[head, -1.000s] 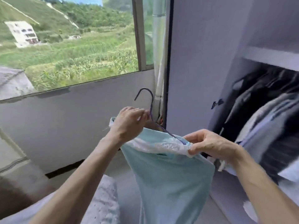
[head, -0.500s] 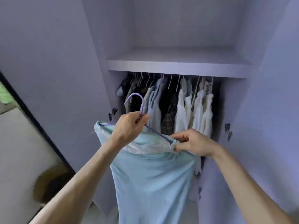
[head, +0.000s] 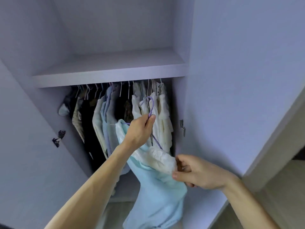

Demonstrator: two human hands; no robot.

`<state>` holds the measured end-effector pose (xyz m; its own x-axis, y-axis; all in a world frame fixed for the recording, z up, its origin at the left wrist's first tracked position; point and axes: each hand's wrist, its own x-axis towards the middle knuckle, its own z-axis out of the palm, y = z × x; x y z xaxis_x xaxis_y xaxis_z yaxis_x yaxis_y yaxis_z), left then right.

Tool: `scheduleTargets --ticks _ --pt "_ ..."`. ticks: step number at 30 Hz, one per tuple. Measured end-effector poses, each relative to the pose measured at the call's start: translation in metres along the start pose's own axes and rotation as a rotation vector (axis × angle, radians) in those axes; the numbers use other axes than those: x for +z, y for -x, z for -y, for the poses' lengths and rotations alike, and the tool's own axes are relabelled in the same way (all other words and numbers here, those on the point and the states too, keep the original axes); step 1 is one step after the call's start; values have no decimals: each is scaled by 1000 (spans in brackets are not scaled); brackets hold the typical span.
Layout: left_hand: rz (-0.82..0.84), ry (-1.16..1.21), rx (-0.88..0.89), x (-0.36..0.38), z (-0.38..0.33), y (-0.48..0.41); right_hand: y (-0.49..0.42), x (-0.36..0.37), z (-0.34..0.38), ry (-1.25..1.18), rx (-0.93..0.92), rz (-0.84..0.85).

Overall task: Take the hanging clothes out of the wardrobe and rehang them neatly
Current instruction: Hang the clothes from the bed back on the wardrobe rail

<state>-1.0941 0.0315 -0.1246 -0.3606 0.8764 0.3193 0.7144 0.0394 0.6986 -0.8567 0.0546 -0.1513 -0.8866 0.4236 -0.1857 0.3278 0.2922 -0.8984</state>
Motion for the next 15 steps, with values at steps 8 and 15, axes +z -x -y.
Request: scheduleTargets --ticks 8,15 --pt "304 -71 61 27 3 -40 12 8 9 -432 17 -94" --pt "297 -163 153 -6 36 -68 -15 22 20 -410 84 -362"
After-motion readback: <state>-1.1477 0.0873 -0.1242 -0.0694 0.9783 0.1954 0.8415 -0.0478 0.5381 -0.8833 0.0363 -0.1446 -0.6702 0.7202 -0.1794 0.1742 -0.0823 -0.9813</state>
